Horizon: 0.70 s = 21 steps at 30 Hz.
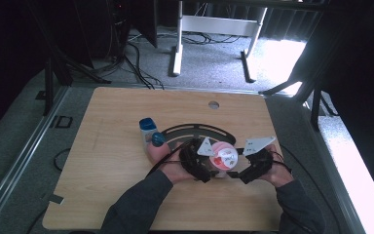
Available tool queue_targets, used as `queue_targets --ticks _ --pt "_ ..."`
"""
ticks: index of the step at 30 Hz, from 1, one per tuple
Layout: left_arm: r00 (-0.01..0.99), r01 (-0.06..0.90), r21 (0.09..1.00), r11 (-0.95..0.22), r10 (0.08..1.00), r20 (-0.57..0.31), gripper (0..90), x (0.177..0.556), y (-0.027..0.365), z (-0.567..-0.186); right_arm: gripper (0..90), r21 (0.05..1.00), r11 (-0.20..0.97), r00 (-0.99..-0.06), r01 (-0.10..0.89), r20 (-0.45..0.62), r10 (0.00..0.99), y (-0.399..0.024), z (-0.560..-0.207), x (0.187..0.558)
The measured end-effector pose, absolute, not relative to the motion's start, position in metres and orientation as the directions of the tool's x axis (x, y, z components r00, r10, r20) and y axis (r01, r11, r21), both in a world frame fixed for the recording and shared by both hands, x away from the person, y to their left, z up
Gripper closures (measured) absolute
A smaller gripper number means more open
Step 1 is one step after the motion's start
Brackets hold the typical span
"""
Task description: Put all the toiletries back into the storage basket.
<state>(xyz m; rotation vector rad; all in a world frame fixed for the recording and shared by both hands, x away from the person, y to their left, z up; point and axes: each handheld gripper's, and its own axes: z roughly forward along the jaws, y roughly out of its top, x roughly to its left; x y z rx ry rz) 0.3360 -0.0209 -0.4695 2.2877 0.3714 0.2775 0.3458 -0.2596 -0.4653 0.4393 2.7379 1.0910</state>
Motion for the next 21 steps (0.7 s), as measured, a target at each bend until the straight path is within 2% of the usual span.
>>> queue_targets --ticks 21 --pt "0.922 0.195 0.755 -0.626 0.38 0.077 15.6 0.347 -0.019 -0.465 11.9 0.677 0.706 -0.948 0.207 -0.04 0.316 -0.256 -0.456 0.363"
